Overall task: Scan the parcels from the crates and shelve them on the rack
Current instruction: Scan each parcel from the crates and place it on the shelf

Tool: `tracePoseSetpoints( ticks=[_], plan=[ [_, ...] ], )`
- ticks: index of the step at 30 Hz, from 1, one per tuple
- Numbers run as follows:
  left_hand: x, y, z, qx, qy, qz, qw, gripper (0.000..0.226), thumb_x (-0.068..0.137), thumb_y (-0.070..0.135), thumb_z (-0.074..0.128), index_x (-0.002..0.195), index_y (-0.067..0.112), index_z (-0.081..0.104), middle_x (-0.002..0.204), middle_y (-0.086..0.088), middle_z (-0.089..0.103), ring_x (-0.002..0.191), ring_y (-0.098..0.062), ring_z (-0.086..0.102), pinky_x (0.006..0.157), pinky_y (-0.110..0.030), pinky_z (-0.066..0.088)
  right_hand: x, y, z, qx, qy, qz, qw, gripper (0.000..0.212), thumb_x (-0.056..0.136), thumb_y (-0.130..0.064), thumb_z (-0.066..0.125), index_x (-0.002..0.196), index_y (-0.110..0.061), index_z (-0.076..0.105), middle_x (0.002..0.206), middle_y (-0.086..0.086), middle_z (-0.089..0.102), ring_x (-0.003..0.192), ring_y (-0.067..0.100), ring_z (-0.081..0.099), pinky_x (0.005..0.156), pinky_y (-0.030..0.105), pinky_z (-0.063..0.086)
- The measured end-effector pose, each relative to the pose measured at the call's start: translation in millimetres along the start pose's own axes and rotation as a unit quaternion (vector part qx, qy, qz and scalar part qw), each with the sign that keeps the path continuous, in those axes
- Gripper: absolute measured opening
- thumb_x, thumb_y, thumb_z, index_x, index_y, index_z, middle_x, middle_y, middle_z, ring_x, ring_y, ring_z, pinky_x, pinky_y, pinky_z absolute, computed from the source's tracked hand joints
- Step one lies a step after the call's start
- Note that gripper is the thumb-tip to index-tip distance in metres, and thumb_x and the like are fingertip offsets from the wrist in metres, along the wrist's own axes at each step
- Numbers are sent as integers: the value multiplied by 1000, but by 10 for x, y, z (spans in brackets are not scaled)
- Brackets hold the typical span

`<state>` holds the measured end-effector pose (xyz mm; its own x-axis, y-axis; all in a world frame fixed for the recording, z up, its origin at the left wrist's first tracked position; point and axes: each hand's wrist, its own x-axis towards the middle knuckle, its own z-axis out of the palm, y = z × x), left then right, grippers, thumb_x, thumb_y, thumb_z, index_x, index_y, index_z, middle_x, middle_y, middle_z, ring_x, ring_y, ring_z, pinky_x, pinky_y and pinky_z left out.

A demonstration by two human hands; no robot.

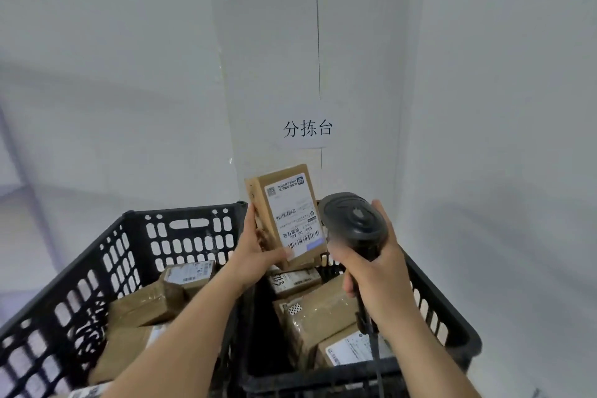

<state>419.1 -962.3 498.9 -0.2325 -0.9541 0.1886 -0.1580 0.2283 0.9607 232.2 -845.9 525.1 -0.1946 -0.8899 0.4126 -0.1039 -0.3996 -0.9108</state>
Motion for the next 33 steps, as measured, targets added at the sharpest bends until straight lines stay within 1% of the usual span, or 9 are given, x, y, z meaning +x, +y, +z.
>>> tracePoseSetpoints(
  ticks=[4,9,13,15,18,21,24,29,33],
  plan=[
    [-296,69,-48,8,-2,0,1000,117,79,-4,72,151,42,-7,129,4,54,124,-18,52,94,-36,53,-416,-84,62,6,-12,12,1000,75,83,-14,75,142,-44,38,73,-3,60,46,18,50,50,24,50],
    [-529,113,-155,13,-9,-1,1000,114,80,-7,69,149,46,-5,117,9,56,118,-20,55,86,-39,57,-901,-223,157,-6,-6,4,1000,82,83,-14,75,95,-86,38,66,-10,63,45,16,51,48,24,49],
    [-629,169,-247,16,-34,12,999,114,80,-6,70,150,47,-4,123,9,56,116,-17,56,86,-34,55,-1132,-292,281,-4,8,11,1000,82,83,-14,76,99,-84,36,87,-3,67,48,17,53,51,29,51],
    [-691,208,-299,20,-51,14,998,114,80,-5,70,150,46,-5,120,10,56,110,-11,58,75,-25,56,-1242,-324,372,-17,14,13,1000,79,82,-14,76,96,-83,41,89,-6,68,49,17,53,51,29,51],
    [-814,251,-400,19,-69,17,997,114,80,-6,69,150,44,-6,115,14,56,99,-3,58,64,-16,56,-1419,-328,536,-32,19,29,999,76,82,-17,77,123,-68,39,100,-5,67,50,16,54,50,27,50],
    [-944,281,-522,22,-72,27,997,113,80,-6,70,151,42,-5,112,17,54,96,-3,59,73,-24,57,-1585,-346,666,-43,18,55,997,91,81,-18,78,149,-47,25,113,-5,64,51,13,55,50,25,49],
    [-1064,329,-624,36,-76,34,996,112,81,-4,70,151,41,-5,108,21,51,95,-1,56,88,-36,52,-1702,-386,756,-43,24,60,997,96,82,-16,77,152,-46,18,113,-2,65,52,9,55,50,23,48],
    [-1223,387,-736,34,-83,38,995,110,82,-3,70,152,40,-4,105,22,49,92,1,54,77,-26,51,-1844,-458,865,-49,36,55,997,95,81,-18,78,152,-45,20,111,-3,66,52,12,55,51,24,49],
    [-1322,403,-738,40,-101,34,993,112,83,-1,70,151,40,-9,110,20,51,110,-13,55,101,-44,46,-1950,-530,935,-51,40,49,997,94,81,-18,78,151,-48,22,113,0,65,52,13,55,52,25,50]
  ],
)
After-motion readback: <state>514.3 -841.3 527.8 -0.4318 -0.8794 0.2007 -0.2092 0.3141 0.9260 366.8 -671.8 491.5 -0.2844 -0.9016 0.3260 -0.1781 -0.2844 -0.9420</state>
